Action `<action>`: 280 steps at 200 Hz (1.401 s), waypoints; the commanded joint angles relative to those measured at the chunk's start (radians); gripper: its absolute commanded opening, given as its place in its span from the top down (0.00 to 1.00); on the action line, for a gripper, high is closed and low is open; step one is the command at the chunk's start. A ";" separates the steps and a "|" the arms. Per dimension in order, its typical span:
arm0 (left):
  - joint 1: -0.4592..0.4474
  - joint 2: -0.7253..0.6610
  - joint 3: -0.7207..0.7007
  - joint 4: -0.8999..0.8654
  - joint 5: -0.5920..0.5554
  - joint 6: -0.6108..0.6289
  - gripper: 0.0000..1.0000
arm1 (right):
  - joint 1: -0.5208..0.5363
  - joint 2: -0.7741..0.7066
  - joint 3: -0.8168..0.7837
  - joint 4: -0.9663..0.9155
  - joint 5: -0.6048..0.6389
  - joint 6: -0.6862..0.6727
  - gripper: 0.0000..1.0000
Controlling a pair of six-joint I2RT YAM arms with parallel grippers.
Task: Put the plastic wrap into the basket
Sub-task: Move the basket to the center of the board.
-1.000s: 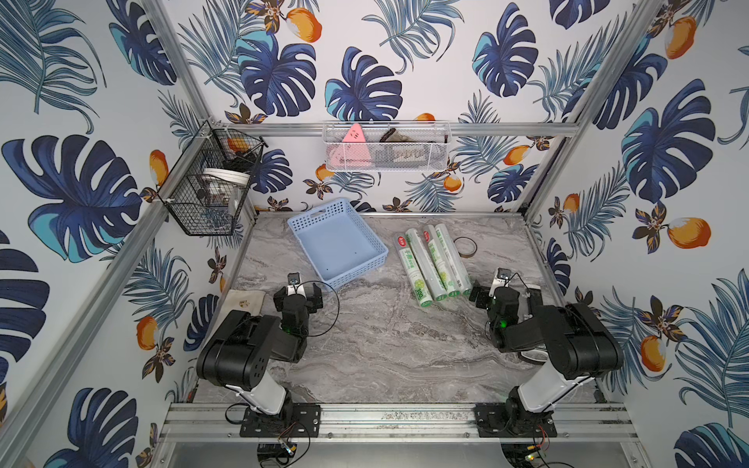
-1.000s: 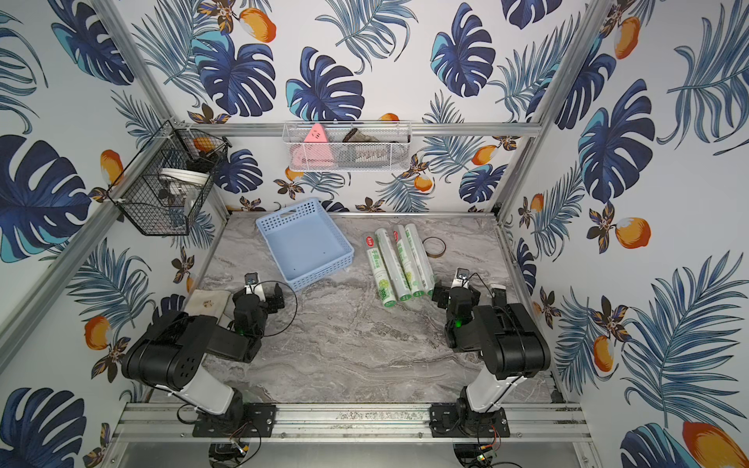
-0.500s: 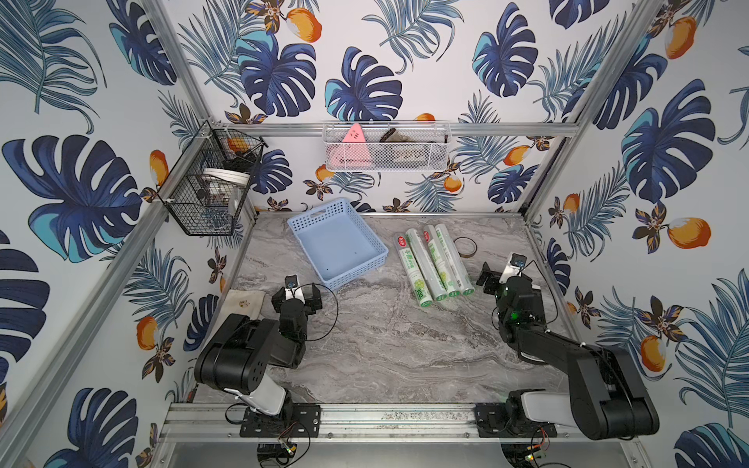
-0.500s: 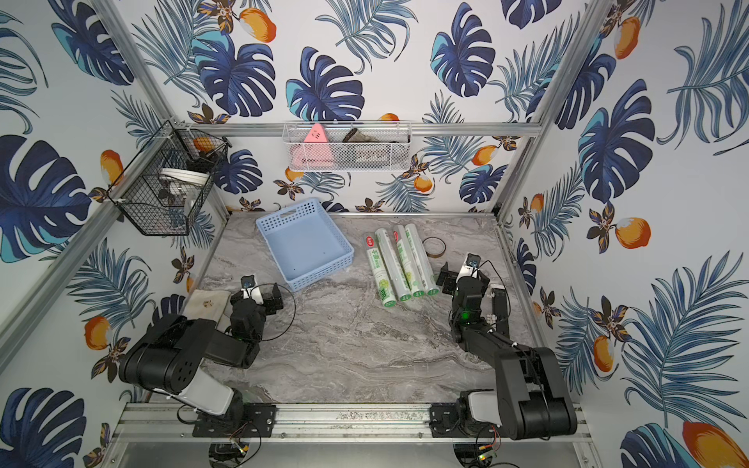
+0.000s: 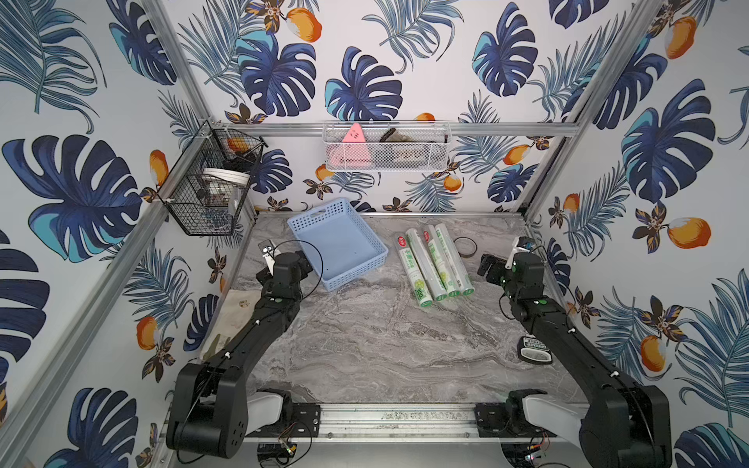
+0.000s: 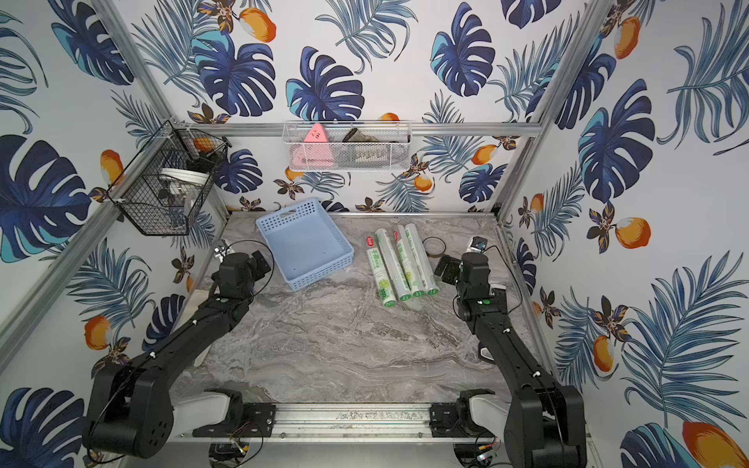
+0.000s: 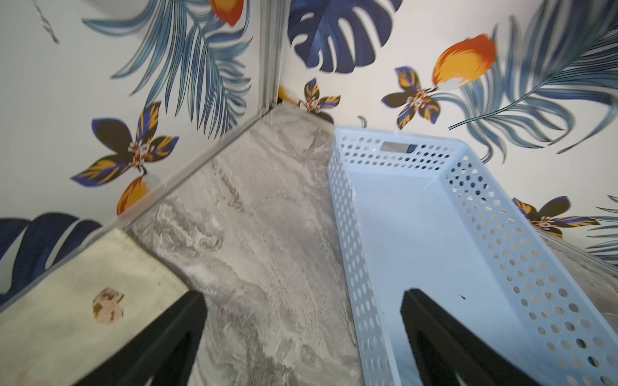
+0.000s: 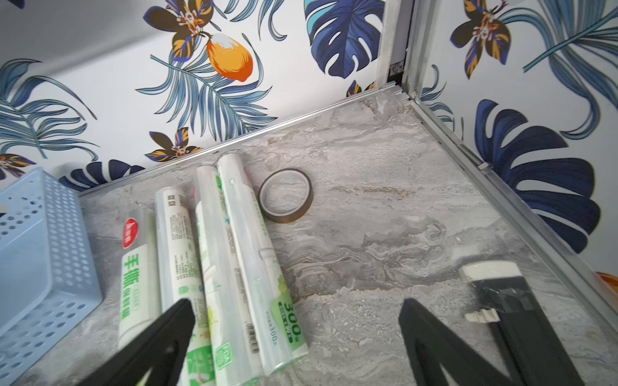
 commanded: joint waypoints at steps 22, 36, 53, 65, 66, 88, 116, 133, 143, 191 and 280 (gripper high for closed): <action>0.010 0.137 0.208 -0.403 0.343 -0.082 0.07 | 0.001 0.014 0.082 -0.250 -0.245 0.030 0.00; 0.010 0.175 0.253 -0.432 0.397 -0.096 0.12 | 0.001 -0.001 0.090 -0.273 -0.261 0.036 0.00; 0.010 0.260 0.350 -0.516 0.423 -0.099 0.19 | 0.001 -0.025 0.076 -0.255 -0.277 0.050 0.00; 0.010 0.311 0.404 -0.557 0.393 -0.111 0.22 | 0.001 -0.037 0.075 -0.251 -0.306 0.056 0.00; 0.010 0.314 0.408 -0.558 0.390 -0.112 0.22 | 0.001 -0.037 0.075 -0.251 -0.309 0.057 0.00; 0.010 0.395 0.482 -0.593 0.378 -0.113 0.26 | 0.001 -0.050 0.073 -0.267 -0.341 0.078 0.00; 0.010 0.489 0.557 -0.638 0.362 -0.117 0.34 | 0.001 -0.063 0.051 -0.256 -0.350 0.108 0.00; 0.010 0.528 0.574 -0.641 0.366 -0.116 0.40 | 0.001 -0.059 0.050 -0.251 -0.368 0.123 0.00; 0.010 0.548 0.585 -0.652 0.362 -0.115 0.44 | 0.001 -0.051 0.054 -0.252 -0.378 0.131 0.00; 0.007 0.557 0.556 -0.644 0.346 -0.102 0.61 | 0.001 -0.021 0.063 -0.270 -0.381 0.150 0.00; -0.078 0.392 0.371 -0.685 0.274 -0.063 0.91 | 0.001 0.059 0.078 -0.263 -0.398 0.185 0.00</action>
